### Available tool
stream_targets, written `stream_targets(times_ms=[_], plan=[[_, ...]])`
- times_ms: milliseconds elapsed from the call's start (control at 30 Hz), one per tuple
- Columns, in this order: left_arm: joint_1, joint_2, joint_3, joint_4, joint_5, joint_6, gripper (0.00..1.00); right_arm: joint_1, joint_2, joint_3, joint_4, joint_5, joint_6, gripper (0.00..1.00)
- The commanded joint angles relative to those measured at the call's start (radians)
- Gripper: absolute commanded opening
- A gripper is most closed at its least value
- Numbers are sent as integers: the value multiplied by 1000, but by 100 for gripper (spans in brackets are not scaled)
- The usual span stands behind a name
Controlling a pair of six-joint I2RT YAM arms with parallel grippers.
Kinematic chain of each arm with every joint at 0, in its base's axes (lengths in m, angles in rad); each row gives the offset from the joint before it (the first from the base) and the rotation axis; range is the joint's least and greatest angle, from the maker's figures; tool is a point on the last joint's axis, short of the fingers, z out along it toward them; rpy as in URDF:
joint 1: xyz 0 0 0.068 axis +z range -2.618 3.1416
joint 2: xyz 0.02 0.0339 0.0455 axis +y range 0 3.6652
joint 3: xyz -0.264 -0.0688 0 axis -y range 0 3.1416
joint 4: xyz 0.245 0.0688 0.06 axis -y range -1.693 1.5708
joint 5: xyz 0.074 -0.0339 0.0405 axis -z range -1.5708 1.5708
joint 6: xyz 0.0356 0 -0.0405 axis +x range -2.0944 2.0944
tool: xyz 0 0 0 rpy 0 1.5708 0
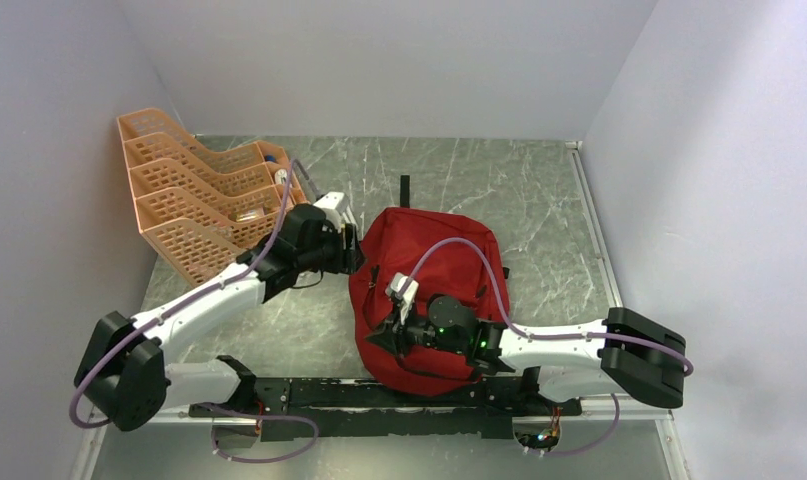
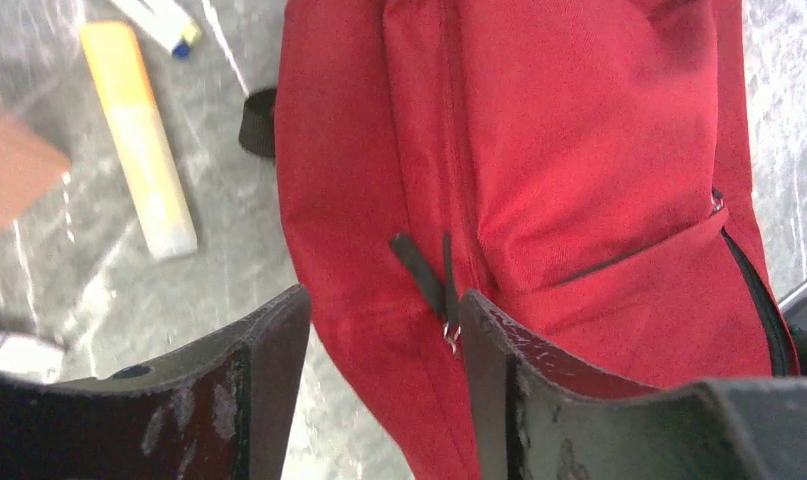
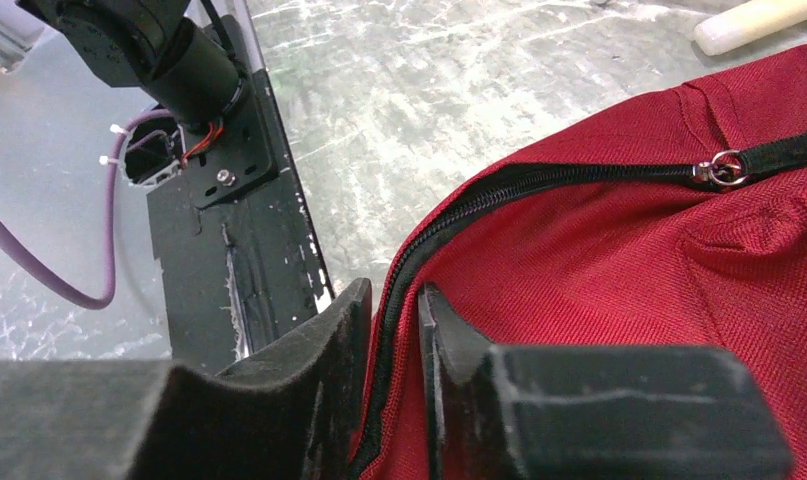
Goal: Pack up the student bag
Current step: Zip the student bag at the center of the board, then move the student bag to the center of the board.
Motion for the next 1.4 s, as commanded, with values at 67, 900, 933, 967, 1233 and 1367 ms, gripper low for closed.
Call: stream_targets(times_ms=[67,900,933,967,1233,1367], plan=[[-1,-138,-92,-7,34,-102,65,4,-14,20,23,-2,-16,34],[-63,-390,-124,-222,-183,-211,70,-49,-205,337,-876,497,173,48],[-64,-392,-109,-238,-203,-201,70,-52,-188,347,-887,463,180,47],[-64,-393,-92,-252,-223,-192,70,-56,-168,355,-888,432,185,46],[-64,-419,-45,-311,-290,-161,70,-99,-9,328,-746,302,278,38],[-64,-431,-58,-314,-283,-166,70,-211,61,289,-639,232,304,36]])
